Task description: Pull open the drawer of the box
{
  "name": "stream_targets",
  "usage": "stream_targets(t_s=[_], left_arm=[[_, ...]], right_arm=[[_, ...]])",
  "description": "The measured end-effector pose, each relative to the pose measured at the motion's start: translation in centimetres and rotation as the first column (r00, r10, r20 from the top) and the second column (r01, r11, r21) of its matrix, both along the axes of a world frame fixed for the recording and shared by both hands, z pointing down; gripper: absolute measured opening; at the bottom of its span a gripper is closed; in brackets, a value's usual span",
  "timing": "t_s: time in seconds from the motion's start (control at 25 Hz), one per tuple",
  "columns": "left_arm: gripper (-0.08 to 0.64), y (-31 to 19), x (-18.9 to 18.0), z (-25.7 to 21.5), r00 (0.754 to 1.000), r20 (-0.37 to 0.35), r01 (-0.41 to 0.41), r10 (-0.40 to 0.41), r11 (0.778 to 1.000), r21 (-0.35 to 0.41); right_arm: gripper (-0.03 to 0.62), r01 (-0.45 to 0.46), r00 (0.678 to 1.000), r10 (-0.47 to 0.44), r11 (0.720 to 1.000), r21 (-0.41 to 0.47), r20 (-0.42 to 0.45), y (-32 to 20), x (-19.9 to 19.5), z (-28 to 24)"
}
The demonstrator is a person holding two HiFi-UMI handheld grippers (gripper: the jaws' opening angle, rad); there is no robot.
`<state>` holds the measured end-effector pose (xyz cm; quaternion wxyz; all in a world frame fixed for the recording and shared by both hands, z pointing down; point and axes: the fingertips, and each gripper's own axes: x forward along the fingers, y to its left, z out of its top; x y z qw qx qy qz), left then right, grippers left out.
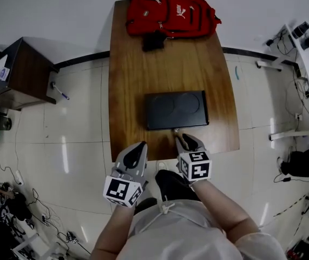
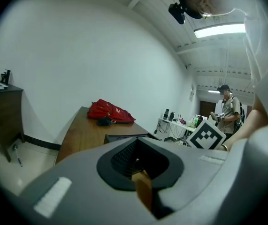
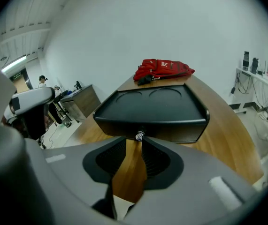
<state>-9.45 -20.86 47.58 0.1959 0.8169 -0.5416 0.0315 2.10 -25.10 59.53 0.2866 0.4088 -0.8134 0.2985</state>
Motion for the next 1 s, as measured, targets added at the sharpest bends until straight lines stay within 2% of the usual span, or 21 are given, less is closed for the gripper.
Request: stream_targets(t_s=[0.16, 0.4, 0.64, 0.84, 1.0], left_arm=[[-0.005, -1.2, -0.9, 1.8, 1.000, -0.007, 0.005, -0.005, 0.999, -0.038], [-0.005, -1.6, -2.2, 3.9, 0.999, -0.021, 0.025, -0.027, 0.996, -0.081], [-0.005, -1.8, -1.4, 4.1, 0.999, -0.033, 0.007, -0.010, 0.996, -0.086], [-0.005, -1.2, -1.2, 3.9, 0.999, -0.035, 0.006, -0.009, 0.997, -0.082], [-0.005, -0.4, -1.5, 3.4, 0.999, -0.029, 0.012, -0.014, 0.997, -0.071]], right_arm=[[0.101, -0.025, 0.999, 0.023, 0.998, -0.058, -0.029, -1.4, -0.8, 2.1], [0.114, -0.062, 0.995, 0.055, 0.995, -0.082, -0.088, -1.7, -1.0, 3.2], [0.106, -0.110, 0.992, 0.102, 0.988, -0.110, -0.077, -2.7, -0.7, 3.6], [0.069, -0.108, 0.992, 0.100, 0.988, -0.113, -0.076, -2.4, -0.8, 3.5], [0.067, -0.115, 0.992, 0.108, 0.986, -0.120, -0.070, -2.2, -0.7, 3.5]])
